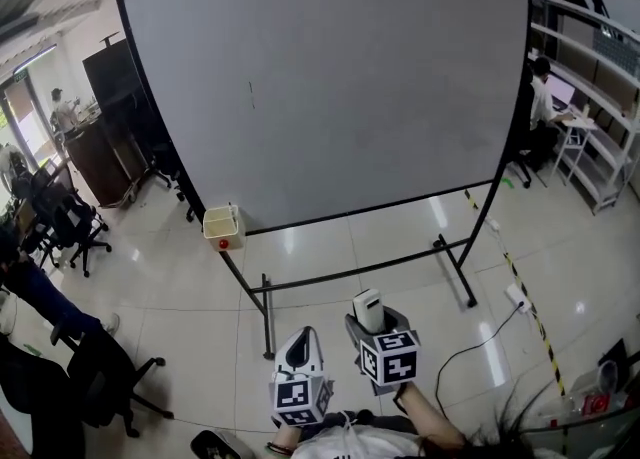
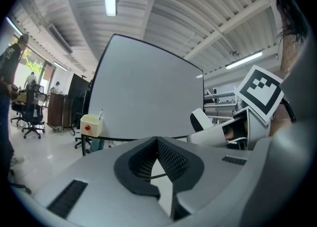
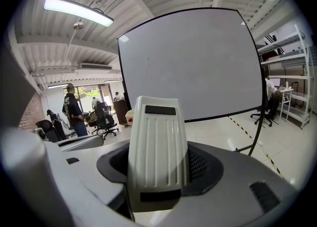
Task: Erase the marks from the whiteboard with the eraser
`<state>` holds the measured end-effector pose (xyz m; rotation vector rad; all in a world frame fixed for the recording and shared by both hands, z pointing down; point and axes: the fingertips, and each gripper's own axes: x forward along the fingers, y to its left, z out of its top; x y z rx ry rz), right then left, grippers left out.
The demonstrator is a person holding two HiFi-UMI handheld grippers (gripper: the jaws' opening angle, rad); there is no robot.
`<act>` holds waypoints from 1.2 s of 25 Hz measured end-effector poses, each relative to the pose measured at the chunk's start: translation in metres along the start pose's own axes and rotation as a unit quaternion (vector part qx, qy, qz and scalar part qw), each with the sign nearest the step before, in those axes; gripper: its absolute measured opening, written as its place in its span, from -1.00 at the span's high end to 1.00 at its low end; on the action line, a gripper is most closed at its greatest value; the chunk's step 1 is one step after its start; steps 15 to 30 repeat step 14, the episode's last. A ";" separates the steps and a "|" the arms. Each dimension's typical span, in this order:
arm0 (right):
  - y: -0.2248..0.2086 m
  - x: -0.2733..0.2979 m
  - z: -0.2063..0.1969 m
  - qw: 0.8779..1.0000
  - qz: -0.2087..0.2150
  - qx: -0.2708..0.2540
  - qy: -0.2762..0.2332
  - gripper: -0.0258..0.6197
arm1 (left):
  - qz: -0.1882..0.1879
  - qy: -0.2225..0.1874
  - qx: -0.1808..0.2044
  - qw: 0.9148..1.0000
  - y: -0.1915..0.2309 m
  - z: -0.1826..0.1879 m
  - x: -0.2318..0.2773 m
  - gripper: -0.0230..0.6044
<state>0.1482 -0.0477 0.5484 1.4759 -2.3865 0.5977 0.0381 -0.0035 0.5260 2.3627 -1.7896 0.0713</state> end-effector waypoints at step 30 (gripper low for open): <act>0.036 0.008 -0.021 1.000 0.010 0.009 0.016 0.08 | 0.003 0.015 0.002 1.000 0.027 -0.003 -0.015 0.97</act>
